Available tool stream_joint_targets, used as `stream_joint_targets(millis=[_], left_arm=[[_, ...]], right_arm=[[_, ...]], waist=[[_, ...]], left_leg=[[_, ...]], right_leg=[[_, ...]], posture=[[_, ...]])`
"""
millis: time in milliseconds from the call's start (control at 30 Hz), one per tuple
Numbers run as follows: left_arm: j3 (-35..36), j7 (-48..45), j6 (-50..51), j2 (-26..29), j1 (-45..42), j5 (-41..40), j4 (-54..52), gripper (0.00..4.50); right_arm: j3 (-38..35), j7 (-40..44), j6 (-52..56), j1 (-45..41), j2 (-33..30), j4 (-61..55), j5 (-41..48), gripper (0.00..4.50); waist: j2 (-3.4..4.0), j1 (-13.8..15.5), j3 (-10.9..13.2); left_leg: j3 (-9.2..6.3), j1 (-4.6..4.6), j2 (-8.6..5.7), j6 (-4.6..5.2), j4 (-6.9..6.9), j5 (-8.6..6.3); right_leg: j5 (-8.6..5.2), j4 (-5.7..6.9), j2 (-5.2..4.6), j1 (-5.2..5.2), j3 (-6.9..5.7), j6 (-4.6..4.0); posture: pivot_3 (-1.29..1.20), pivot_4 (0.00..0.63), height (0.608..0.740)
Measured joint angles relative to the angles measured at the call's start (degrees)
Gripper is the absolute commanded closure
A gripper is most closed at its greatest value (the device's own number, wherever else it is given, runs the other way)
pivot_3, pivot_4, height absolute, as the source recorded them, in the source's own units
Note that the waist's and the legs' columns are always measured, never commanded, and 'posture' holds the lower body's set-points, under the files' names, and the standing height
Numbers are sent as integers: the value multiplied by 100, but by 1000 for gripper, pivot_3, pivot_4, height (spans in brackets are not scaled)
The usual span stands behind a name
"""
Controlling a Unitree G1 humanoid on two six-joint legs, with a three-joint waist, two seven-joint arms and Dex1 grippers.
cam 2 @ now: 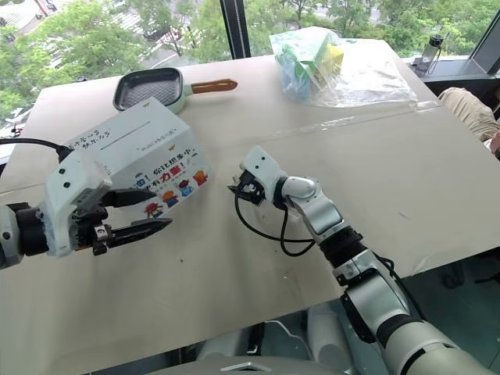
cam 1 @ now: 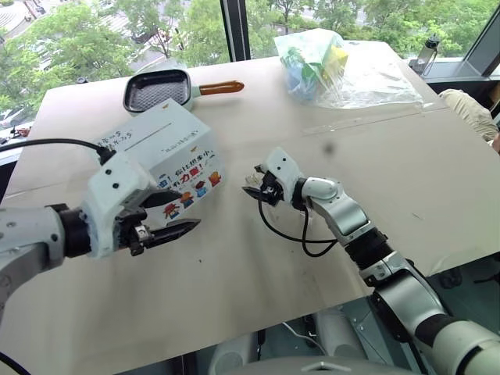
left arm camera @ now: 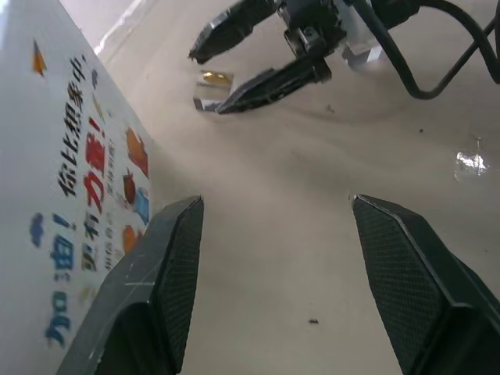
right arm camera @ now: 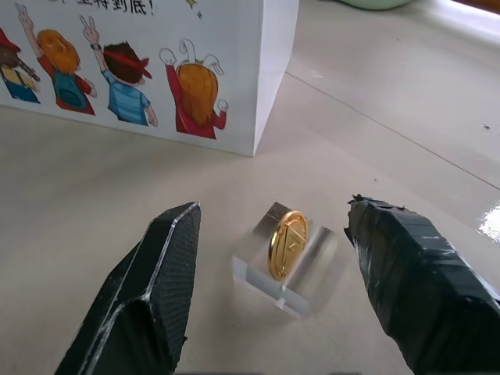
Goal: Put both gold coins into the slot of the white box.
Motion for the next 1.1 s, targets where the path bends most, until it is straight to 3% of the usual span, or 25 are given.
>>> stream_joint_targets(millis=[133,200,400,567,733,867,967,1100], left_arm=[[-1,209,122,0,18,-51,-64,1410],[-4,255,126,1,34,-54,-83,1410],[-98,408,19,-79,-155,-101,-72,1410],[-199,871,-93,-870,-490,-617,87,1410],[-187,1630,-410,-2303,-308,-1015,712,1410],[-125,2045,-795,-2934,-414,-1476,941,1410],[-156,2677,-1296,-3563,-865,-2375,1171,1410],[-426,3306,-1786,-3822,-1141,-3303,1161,1410]], right_arm=[[-45,-4,0,0,14,3,-20,3954],[-76,-5,-1,0,14,4,-26,4459],[-183,40,76,19,26,-15,5,4459],[-590,184,822,149,250,-440,634,4459],[-1780,115,2442,223,865,-1414,2436,4459],[-2351,-69,3147,177,1146,-1796,3409,4459],[-2835,-343,3681,49,1155,-1972,4434,4459],[-3104,-632,3908,-32,1154,-1994,5139,4459]], waist=[[0,-10,0],[0,-17,0],[0,-9,0],[-1,-2,0],[-3,54,-3],[-4,103,-5],[-13,142,-10],[-20,110,-15]], left_leg=[[0,1,0,-2,-1,1],[0,0,0,-2,-1,1],[0,0,0,-3,-1,1],[-1,-1,3,-3,-1,1],[-10,-1,4,-3,1,1],[-10,-2,-1,-3,6,1],[-18,-3,-8,-3,15,1],[-12,-1,-8,-3,15,1]], right_leg=[[0,0,2,0,0,-1],[0,-1,2,0,0,-1],[0,-1,1,0,0,-1],[1,-2,1,0,1,-1],[1,0,1,0,1,-2],[2,2,-6,3,-1,-2],[2,3,-15,11,-2,-3],[3,7,-13,9,4,-3]], posture=[[0,150,721],[0,150,721],[0,150,721],[0,150,721],[0,150,721],[0,150,721],[0,150,721],[0,150,721]])
